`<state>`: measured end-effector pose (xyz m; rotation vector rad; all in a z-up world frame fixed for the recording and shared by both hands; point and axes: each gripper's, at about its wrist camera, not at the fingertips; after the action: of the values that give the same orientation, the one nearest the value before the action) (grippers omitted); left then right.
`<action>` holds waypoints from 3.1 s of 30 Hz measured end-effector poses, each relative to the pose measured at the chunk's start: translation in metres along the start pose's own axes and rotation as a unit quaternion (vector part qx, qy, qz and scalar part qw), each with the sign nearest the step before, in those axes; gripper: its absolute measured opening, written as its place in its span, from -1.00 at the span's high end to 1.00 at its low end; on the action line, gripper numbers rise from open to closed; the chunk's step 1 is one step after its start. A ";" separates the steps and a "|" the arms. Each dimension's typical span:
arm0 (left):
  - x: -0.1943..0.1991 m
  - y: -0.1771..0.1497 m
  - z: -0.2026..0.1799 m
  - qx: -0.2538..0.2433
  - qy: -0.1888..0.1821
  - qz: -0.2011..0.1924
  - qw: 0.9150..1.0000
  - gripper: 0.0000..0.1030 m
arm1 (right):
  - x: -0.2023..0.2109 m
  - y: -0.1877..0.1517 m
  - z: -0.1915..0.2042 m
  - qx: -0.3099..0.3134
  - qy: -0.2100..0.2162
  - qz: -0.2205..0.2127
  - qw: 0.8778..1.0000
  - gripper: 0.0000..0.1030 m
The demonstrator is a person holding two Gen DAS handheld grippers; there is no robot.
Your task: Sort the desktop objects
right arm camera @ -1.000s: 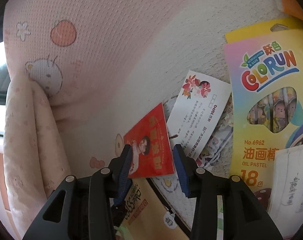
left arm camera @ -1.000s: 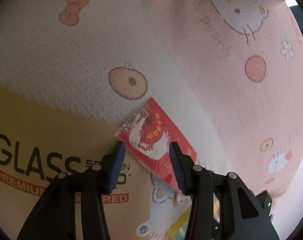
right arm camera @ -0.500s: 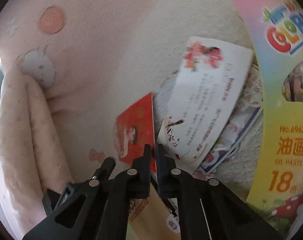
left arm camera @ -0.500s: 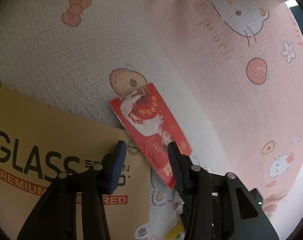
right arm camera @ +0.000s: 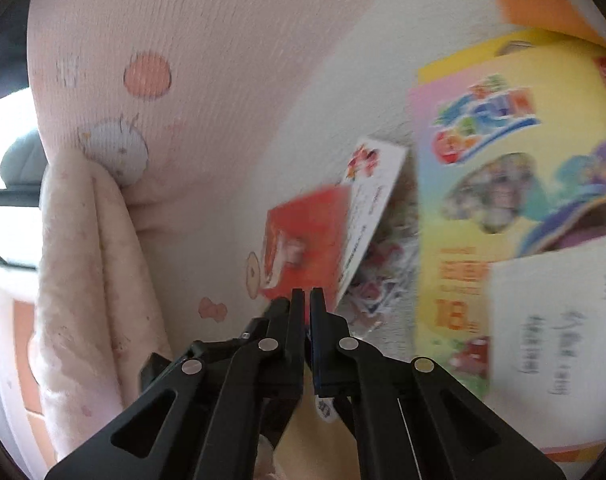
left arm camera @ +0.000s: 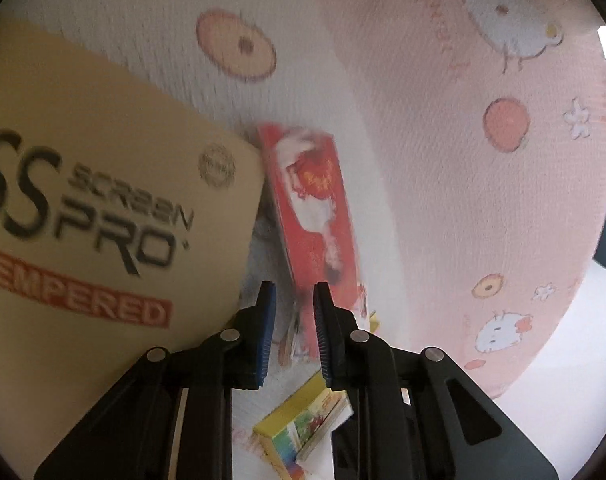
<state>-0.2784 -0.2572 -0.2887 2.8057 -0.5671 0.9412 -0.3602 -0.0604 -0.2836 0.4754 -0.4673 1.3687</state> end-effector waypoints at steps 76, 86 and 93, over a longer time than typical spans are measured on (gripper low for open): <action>0.004 -0.006 -0.085 -0.300 0.120 0.033 0.946 -0.02 | 0.085 0.000 0.002 0.010 -0.019 -0.018 1.000 0.92; -0.043 0.053 -0.076 -0.301 0.168 0.081 0.935 -0.02 | 0.029 0.023 0.011 -0.012 -0.044 0.005 0.999 -0.12; -0.058 0.061 -0.075 -0.331 0.160 0.114 0.923 -0.03 | 0.004 0.034 0.016 0.001 -0.110 0.024 0.994 -0.08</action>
<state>-0.3866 -0.2777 -0.2635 1.9707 -0.9596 0.9830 -0.3939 -0.0620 -0.2666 0.6228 -0.6611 1.3690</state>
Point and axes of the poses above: each gripper's, at about its wrist camera, not at the fingertips, and x roughly against the way its jaws point, z to its left, y to its top, and after that the axes turned 4 degrees about -y, right-handed
